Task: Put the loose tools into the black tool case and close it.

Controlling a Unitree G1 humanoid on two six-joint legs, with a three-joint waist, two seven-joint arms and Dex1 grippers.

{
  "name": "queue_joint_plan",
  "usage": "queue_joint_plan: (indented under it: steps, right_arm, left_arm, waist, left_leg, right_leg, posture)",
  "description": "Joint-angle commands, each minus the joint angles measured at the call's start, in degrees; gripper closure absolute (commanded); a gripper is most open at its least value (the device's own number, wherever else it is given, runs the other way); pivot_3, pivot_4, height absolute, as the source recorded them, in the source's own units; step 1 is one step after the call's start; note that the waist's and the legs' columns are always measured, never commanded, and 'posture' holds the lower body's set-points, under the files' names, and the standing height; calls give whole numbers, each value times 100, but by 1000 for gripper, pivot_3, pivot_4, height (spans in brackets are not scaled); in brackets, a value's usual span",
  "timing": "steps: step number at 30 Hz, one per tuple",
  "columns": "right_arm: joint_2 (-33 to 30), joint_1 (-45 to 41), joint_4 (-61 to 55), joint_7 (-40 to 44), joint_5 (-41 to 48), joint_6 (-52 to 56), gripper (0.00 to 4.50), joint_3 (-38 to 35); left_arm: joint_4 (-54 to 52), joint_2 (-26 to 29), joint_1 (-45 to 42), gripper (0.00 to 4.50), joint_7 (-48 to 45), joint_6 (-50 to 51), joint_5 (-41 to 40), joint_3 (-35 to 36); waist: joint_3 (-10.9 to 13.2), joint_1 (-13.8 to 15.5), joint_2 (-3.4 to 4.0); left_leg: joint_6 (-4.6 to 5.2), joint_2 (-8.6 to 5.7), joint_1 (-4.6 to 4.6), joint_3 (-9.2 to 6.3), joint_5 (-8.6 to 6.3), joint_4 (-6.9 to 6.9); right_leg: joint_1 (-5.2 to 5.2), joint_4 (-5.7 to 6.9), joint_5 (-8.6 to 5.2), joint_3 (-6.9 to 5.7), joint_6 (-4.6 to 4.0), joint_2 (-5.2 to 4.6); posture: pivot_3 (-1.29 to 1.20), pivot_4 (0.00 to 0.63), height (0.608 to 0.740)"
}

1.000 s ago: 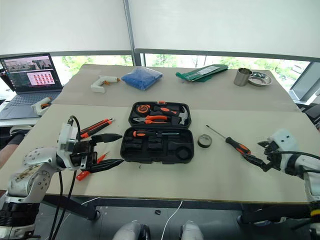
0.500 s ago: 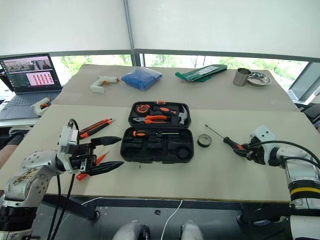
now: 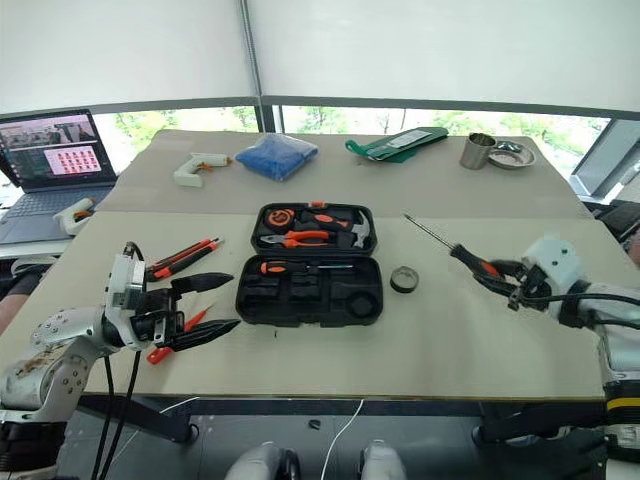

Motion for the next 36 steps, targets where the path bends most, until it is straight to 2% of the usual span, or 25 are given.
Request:
queue_joint_plan:
  steps: [1,4,8,10,14,19,28,36]
  right_arm:
    - [120,-471,-833,464,-18,300,3488,776]
    - [485,-1248,-775,367,-709,639,3488,1667]
    - [1008,-2066,-294,334,-1386,667,3488,2488]
    - [1186,-2324,30,334,-1712,539,3488,2801]
    - [1484,-2634,580,381,-2063,251,3488,3160]
    - [1604,-2808,1199,332,-2312,-29,3488,3240]
    - [1472,-2979,1422,553,-2384,-30,3488,3143]
    - [1748,-3032,1612,469,-2564,-305,3488,3233]
  left_arm:
    - [-30,59,93,0,128,-153,38,210]
    - [110,14,163,0,202,-264,116,233]
    - [80,-64,249,0,264,-355,172,150]
    - [50,-84,272,0,278,-385,196,90]
    - [27,-104,258,0,319,-395,211,38]
    - [-11,-94,302,0,366,-426,236,46]
    - [-33,-100,392,0,391,-463,244,51]
    - [37,-155,349,0,384,-526,292,24]
  waist:
    - [1,-12,1]
    - [2,8,2]
    - [4,58,2]
    - [4,96,2]
    - [4,132,1]
    - [5,73,1]
    - [5,69,1]
    - [5,56,1]
  left_leg:
    - [-5,0,0,-2,3,0]
    - [-25,4,3,-5,-2,1]
    - [-33,-2,-21,0,0,3]
    - [-8,-6,-43,1,13,3]
    - [-36,-13,-78,5,31,11]
    - [-40,-16,-84,7,34,10]
    - [-25,-13,-72,-2,25,11]
    - [-27,-13,-67,0,27,11]
  right_leg:
    - [-1,3,-7,1,-10,0]
    - [-4,5,-17,-2,-34,-1]
    - [-38,17,9,1,-74,-5]
    - [-57,22,10,-1,-71,-7]
    - [-81,31,24,-6,-34,-7]
    - [-84,29,23,-10,-32,-3]
    - [-87,63,18,-10,-43,-1]
    - [-87,68,15,-10,-47,0]
  posture:
    - [0,150,739]
    - [0,150,739]
    - [0,150,739]
    - [0,150,739]
    - [0,150,739]
    - [0,150,739]
    - [0,150,739]
    - [0,150,739]
